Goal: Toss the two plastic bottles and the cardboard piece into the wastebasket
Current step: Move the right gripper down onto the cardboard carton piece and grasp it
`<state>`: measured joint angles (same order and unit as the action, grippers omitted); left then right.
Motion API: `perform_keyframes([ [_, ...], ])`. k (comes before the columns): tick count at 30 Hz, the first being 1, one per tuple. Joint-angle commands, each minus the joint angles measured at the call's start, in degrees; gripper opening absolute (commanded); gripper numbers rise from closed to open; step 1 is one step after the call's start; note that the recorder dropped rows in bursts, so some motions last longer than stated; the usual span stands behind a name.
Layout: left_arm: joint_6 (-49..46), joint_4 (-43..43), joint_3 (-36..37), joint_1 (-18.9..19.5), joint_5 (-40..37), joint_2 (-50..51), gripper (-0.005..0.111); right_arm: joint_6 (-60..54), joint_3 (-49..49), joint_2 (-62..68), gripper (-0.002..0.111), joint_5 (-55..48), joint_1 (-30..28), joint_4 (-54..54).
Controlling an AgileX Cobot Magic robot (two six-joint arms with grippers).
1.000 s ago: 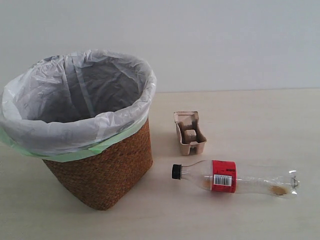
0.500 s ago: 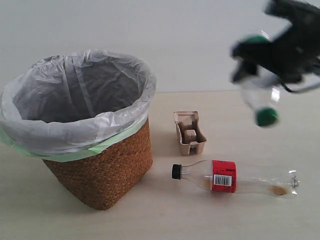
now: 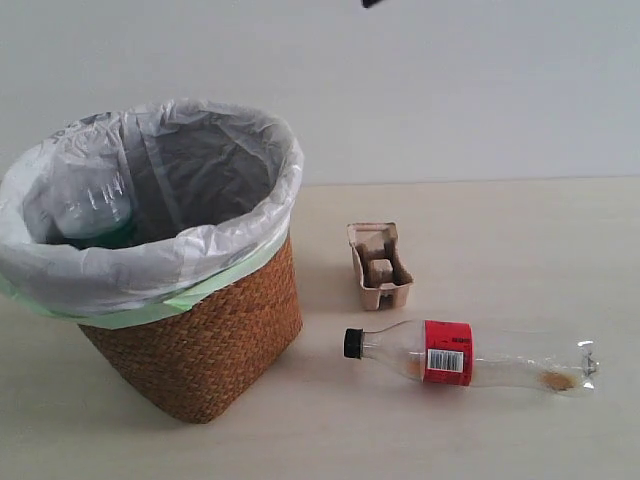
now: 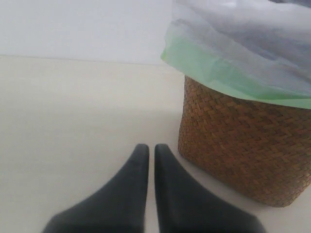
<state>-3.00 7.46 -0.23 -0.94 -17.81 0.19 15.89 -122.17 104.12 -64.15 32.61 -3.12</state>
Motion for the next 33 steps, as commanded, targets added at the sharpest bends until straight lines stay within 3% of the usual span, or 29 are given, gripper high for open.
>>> perform_keyframes([
  [1,0.5,-0.2,0.2,0.0,0.1,-0.2,0.004,3.0,-0.7,-0.1,0.071,-5.8,-0.1,16.0],
  [4,0.5,-0.2,0.2,0.0,0.1,-0.2,0.004,0.8,-0.7,-0.1,0.071,-5.8,-1.0,17.8],
  [10,0.5,-0.2,0.2,0.0,0.1,-0.2,0.004,-4.5,5.9,-0.9,0.071,-5.8,-6.5,7.4],
  [16,0.5,-0.2,0.2,0.0,0.1,-0.2,0.004,-3.7,19.0,-0.7,0.071,-5.8,-8.1,8.2],
  [21,0.5,-0.2,0.2,0.0,0.1,-0.2,0.004,-2.7,33.6,1.8,0.071,15.0,-8.1,4.9],
  [33,0.5,-0.2,0.2,0.0,0.1,-0.2,0.004,-7.0,31.9,15.1,0.072,27.9,-8.0,-2.0],
])
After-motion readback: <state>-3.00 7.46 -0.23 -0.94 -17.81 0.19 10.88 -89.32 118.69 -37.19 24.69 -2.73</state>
